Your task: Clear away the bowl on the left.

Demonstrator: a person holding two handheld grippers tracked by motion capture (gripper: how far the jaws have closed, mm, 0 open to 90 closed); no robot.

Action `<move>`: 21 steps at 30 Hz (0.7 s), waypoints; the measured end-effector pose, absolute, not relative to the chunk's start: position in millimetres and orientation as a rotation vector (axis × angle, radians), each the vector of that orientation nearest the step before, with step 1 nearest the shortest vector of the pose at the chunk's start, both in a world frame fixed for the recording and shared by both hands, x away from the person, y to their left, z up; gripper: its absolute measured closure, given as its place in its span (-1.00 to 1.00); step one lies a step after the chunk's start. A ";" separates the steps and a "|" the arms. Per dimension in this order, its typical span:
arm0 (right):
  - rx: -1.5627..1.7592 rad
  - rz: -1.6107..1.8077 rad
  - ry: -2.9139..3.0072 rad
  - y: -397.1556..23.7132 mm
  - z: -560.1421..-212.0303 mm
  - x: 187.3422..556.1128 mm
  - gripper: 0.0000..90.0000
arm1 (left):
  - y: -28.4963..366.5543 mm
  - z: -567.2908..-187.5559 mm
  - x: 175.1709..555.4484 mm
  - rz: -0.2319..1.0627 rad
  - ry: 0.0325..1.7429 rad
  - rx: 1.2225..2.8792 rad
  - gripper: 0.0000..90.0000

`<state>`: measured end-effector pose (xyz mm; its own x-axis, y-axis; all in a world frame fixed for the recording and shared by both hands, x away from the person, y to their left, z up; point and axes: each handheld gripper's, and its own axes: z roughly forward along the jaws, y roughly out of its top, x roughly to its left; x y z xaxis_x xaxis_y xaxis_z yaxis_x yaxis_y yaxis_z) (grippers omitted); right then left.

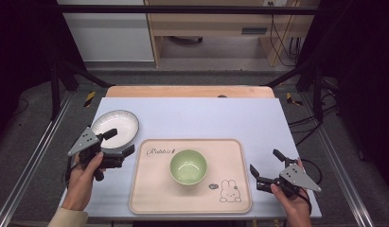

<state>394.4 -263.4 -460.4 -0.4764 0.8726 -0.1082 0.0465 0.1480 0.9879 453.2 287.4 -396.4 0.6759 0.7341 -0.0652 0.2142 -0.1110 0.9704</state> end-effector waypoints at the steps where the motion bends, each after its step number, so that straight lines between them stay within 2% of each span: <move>1: 0.893 1.412 1.688 -263.4 -460.3 394.3 -0.91 | 288.9 -398.3 453.2 0.529 0.784 1.663 -0.91; 21: 0.889 1.411 1.690 -263.1 -460.9 394.6 -0.90 | 306.3 -432.1 455.2 0.524 0.851 1.657 -0.90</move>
<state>394.6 -263.1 -460.9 -0.4791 0.8707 -0.1111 0.0460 0.1513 0.9874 455.2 306.3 -432.1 0.6383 0.7638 -0.0964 0.2580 -0.0943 0.9615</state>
